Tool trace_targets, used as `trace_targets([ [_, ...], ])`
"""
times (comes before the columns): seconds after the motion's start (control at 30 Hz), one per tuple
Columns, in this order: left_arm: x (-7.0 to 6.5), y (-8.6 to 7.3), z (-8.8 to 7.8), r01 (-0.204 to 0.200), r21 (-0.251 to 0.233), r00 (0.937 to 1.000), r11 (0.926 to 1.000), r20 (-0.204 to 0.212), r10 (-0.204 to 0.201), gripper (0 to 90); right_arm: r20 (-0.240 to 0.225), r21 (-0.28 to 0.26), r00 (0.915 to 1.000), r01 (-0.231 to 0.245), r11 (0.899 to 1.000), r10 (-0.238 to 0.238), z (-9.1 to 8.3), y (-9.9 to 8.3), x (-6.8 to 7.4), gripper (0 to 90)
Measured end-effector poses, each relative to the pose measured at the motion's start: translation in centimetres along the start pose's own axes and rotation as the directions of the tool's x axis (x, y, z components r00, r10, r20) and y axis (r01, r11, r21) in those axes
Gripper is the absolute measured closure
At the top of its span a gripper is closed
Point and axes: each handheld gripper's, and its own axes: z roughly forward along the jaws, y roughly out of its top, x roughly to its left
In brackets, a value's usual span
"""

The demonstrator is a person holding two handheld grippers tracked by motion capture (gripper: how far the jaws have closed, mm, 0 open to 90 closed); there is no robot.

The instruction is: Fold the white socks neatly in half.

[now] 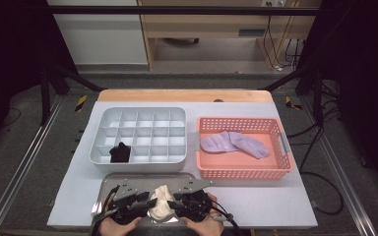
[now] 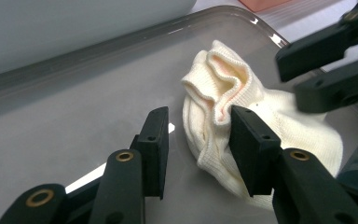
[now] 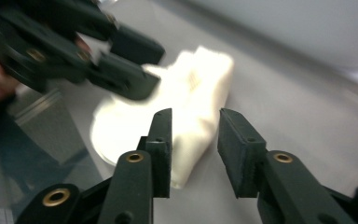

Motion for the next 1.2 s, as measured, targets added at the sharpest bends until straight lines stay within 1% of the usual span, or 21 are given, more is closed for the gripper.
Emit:
trace_targets([
  [0.17, 0.0, 0.0, 0.0, -0.001, 0.001, 1.0000, 1.0000, 0.000, 0.001, 56.6, 0.014, 0.027, 0.9998, -0.011, 1.000, 0.011, 0.6, -0.5, -0.1, 65.5],
  [0.2, 0.1, 0.0, 0.0, 0.001, 0.003, 1.0000, 1.0000, -0.001, -0.001, 56.3, 0.009, 0.034, 0.9998, -0.018, 0.999, 0.018, 0.7, -0.6, 0.0, 71.2],
  [0.23, 0.1, 0.0, 0.0, 0.001, 0.003, 1.0000, 1.0000, -0.001, -0.001, 56.1, 0.009, 0.034, 0.9998, -0.018, 0.999, 0.018, 0.7, -0.6, 0.0, 71.2],
  [0.27, 0.1, -0.1, 0.1, 0.001, 0.003, 1.0000, 1.0000, -0.005, -0.001, 55.8, -0.009, 0.028, 0.9995, -0.031, 0.999, 0.031, 0.9, -0.8, 0.0, 76.4],
  [0.33, 0.1, -0.1, 0.1, 0.003, 0.003, 1.0000, 1.0000, -0.004, -0.002, 55.7, -0.011, 0.028, 0.9991, -0.042, 0.999, 0.042, 0.9, -0.9, 0.0, 77.6],
  [0.37, 0.1, 0.0, 0.1, 0.004, 0.004, 1.0000, 1.0000, -0.004, -0.004, 55.4, -0.023, 0.034, 0.9973, -0.069, 0.997, 0.070, 0.8, -0.9, 0.0, 80.7],
  [0.4, 0.1, 0.0, 0.1, 0.006, 0.004, 1.0000, 1.0000, -0.003, -0.006, 55.3, -0.029, 0.033, 0.9968, -0.073, 0.997, 0.074, 0.8, -0.9, -0.1, 83.2],
  [0.57, 0.1, 0.2, -0.1, 0.009, -0.005, 0.9999, 0.9999, 0.004, -0.009, 54.4, -0.031, 0.026, 0.9960, -0.083, 0.996, 0.083, 0.6, -0.6, -0.2, 85.0],
  [0.6, 0.0, 0.4, -0.4, 0.014, -0.022, 0.9997, 0.9997, 0.018, -0.014, 54.1, -0.025, 0.005, 0.9959, -0.087, 0.996, 0.087, 0.3, -0.6, -0.3, 85.2],
  [0.63, 0.0, 0.4, -0.4, 0.014, -0.022, 0.9997, 0.9997, 0.018, -0.014, 54.1, -0.025, 0.005, 0.9959, -0.087, 0.996, 0.087, 0.3, -0.6, -0.3, 85.2],
  [0.7, -0.1, 0.8, -0.9, 0.019, -0.056, 0.9993, 0.9983, 0.032, -0.018, 54.8, -0.020, 0.000, 0.9956, -0.092, 0.996, 0.092, 0.1, -0.4, -0.3, 85.1],
  [0.73, -0.5, 1.2, -1.6, 0.021, -0.102, 0.9988, 0.9945, 0.047, -0.016, 58.1, -0.007, -0.005, 0.9956, -0.093, 0.996, 0.093, 0.0, -0.3, -0.3, 85.1],
  [0.77, -0.5, 1.2, -1.6, 0.021, -0.102, 0.9988, 0.9945, 0.047, -0.016, 61.2, -0.007, -0.005, 0.9956, -0.093, 0.996, 0.093, 0.0, -0.3, -0.3, 85.1],
  [0.8, -0.9, 1.6, -1.9, 0.013, -0.126, 0.9979, 0.9919, 0.064, -0.004, 65.0, 0.006, 0.001, 0.9947, -0.103, 0.995, 0.103, -0.1, -0.3, -0.4, 85.1],
  [0.83, -1.2, 1.8, -1.9, 0.004, -0.132, 0.9976, 0.9912, 0.069, 0.005, 68.3, 0.012, 0.001, 0.9942, -0.107, 0.994, 0.107, -0.1, -0.3, -0.5, 85.1],
  [0.9, -1.4, 1.9, -1.7, 0.000, -0.127, 0.9967, 0.9920, 0.081, 0.011, 75.2, 0.014, 0.004, 0.9937, -0.111, 0.994, 0.111, -0.1, -0.3, -0.5, 85.0],
  [0.93, -1.9, 2.1, -0.8, -0.016, -0.093, 0.9957, 0.9955, 0.089, 0.024, 77.7, 0.021, 0.004, 0.9937, -0.110, 0.994, 0.110, -0.1, -0.3, -0.5, 84.9],
  [0.97, -1.9, 2.1, -0.8, -0.016, -0.093, 0.9957, 0.9955, 0.089, 0.024, 80.6, 0.027, 0.006, 0.9936, -0.110, 0.994, 0.110, -0.1, -0.3, -0.5, 84.9],
  [1.03, -2.0, 2.0, 0.2, -0.021, -0.048, 0.9958, 0.9986, 0.088, 0.026, 83.1, 0.031, 0.005, 0.9938, -0.107, 0.994, 0.106, -0.1, -0.3, -0.5, 84.9],
  [1.1, -1.9, 1.8, 1.2, -0.012, 0.010, 0.9977, 0.9999, 0.068, 0.011, 87.2, 0.032, 0.000, 0.9938, -0.106, 0.994, 0.106, -0.2, -0.3, -0.5, 84.9],
  [1.2, -1.8, 1.7, 1.4, -0.010, 0.019, 0.9977, 0.9998, 0.067, 0.009, 89.0, 0.024, -0.015, 0.9950, -0.097, 0.995, 0.097, -0.6, -0.1, -0.5, 85.0],
])
